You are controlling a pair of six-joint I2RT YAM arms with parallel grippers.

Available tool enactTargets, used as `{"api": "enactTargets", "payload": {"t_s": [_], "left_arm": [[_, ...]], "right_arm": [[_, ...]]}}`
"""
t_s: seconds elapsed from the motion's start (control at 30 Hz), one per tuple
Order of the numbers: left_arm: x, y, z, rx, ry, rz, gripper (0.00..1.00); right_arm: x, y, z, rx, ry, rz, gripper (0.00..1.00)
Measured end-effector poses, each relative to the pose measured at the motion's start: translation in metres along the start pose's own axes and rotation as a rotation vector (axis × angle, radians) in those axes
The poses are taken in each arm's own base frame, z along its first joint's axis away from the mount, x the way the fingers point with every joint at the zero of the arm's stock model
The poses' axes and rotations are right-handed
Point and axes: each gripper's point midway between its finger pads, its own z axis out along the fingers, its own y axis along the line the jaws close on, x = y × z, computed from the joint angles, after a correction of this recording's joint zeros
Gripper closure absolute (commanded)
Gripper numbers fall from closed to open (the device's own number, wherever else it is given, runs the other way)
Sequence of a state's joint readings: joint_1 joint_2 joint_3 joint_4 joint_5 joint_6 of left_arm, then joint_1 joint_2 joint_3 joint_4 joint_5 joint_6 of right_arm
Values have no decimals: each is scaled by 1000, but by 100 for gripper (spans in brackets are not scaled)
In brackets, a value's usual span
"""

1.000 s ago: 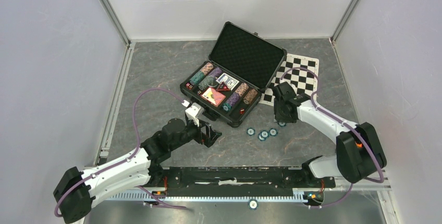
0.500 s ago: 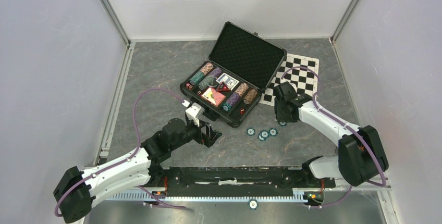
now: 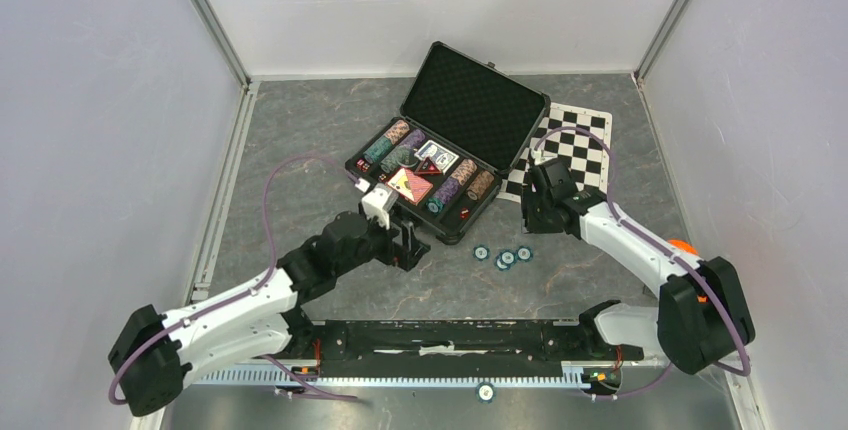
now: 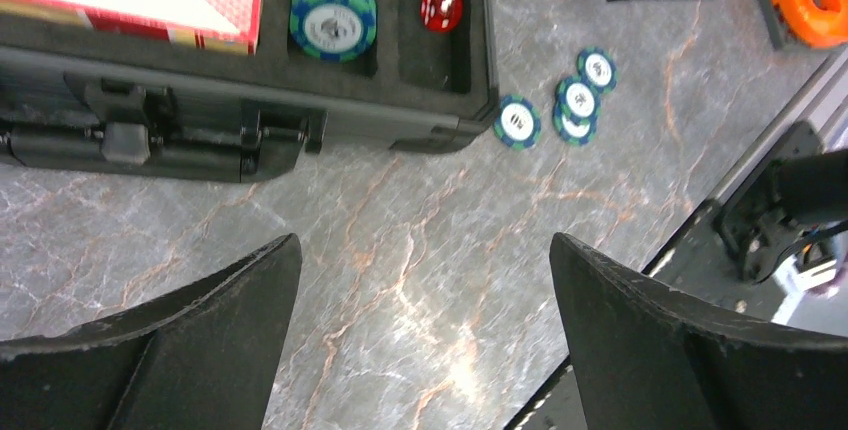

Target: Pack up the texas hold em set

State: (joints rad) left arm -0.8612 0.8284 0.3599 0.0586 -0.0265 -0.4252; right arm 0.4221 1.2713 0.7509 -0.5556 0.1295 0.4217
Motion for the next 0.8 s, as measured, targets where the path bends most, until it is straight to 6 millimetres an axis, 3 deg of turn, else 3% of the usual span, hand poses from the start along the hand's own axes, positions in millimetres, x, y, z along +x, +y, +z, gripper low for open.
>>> {"api": "enactTargets", "payload": {"t_s": [0.17,0.23,0.4,0.43,0.5,0.63,0.8], "left_arm": [[-45,-18,10,-11,-7,-57,0],[-53,-22,10,-3,-22,-67,0],[-49,-20,9,-5,-19,-68,0],[-48,-19,8,-4,-20,-67,0],[-42,-17,6,-3,-23,-66,0],[-31,-11,1,0,-28,-50,0],[-19,-6,0,15,-40,-24,0]], "right_arm": [[-2,2,-1,-24,-24,-22,44],[-1,0,-1,-11,-23,-29,41],[2,-18,-1,61,-10,-20,35],[2,-22,-2,74,-6,-10,27],[2,-36,-3,112,-2,23,24],[0,-63,-10,189,-7,100,2],[7,-111,-16,310,18,249,2]]}}
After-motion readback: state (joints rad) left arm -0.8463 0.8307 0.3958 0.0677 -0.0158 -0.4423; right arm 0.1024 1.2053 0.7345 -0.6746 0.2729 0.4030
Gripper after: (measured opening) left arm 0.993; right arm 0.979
